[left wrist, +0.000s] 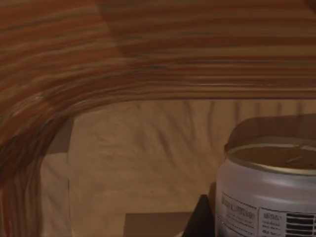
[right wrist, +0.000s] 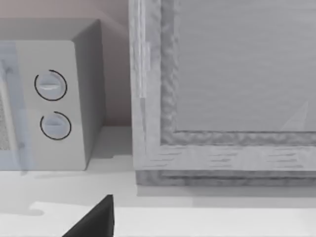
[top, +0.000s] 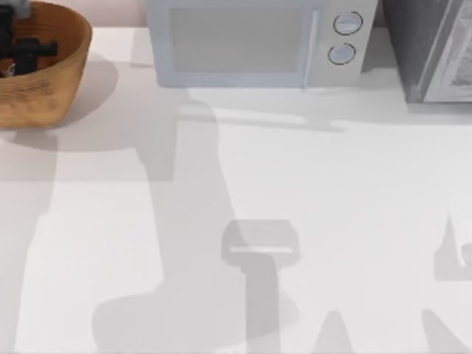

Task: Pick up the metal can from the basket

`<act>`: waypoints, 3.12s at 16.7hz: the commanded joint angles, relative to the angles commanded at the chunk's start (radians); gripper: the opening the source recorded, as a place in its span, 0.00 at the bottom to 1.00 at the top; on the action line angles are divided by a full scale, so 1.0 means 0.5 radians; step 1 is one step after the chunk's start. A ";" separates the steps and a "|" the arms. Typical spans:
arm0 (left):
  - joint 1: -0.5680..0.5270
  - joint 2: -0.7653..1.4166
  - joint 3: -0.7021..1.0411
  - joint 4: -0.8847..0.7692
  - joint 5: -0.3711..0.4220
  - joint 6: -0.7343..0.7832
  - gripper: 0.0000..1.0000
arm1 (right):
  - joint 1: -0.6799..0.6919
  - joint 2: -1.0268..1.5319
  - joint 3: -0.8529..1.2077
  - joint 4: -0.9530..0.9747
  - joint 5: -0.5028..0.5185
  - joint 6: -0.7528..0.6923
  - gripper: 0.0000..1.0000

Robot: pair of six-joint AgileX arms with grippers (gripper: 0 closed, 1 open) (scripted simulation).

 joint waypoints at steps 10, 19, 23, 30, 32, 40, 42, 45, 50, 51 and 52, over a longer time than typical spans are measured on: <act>-0.071 -0.788 -0.720 0.287 -0.229 -0.020 0.00 | 0.000 0.000 0.000 0.000 0.000 0.000 1.00; -0.195 -3.083 -2.851 1.243 -0.453 -0.090 0.00 | 0.000 0.000 0.000 0.000 0.000 0.000 1.00; -0.216 -4.155 -3.842 1.738 -0.416 -0.146 0.00 | 0.000 0.000 0.000 0.000 0.000 0.000 1.00; -0.212 -5.268 -4.961 2.346 -0.231 -0.235 0.00 | 0.000 0.000 0.000 0.000 0.000 0.000 1.00; -0.209 -5.400 -5.095 2.420 -0.191 -0.249 0.00 | 0.000 0.000 0.000 0.000 0.000 0.000 1.00; -0.206 -5.429 -5.141 2.447 -0.172 -0.249 0.00 | 0.000 0.000 0.000 0.000 0.000 0.000 1.00; -0.206 -5.359 -5.113 2.481 -0.142 -0.242 0.00 | 0.000 0.000 0.000 0.000 0.000 0.000 1.00; -0.215 -5.140 -5.023 2.586 -0.034 -0.221 0.00 | 0.000 0.000 0.000 0.000 0.000 0.000 1.00; -0.258 -4.552 -4.749 2.897 0.293 -0.154 0.00 | 0.000 0.000 0.000 0.000 0.000 0.000 1.00; -0.269 -4.413 -4.677 2.977 0.374 -0.136 0.00 | 0.000 0.000 0.000 0.000 0.000 0.000 1.00; -0.281 -4.268 -4.597 3.066 0.463 -0.117 0.00 | 0.000 0.000 0.000 0.000 0.000 0.000 1.00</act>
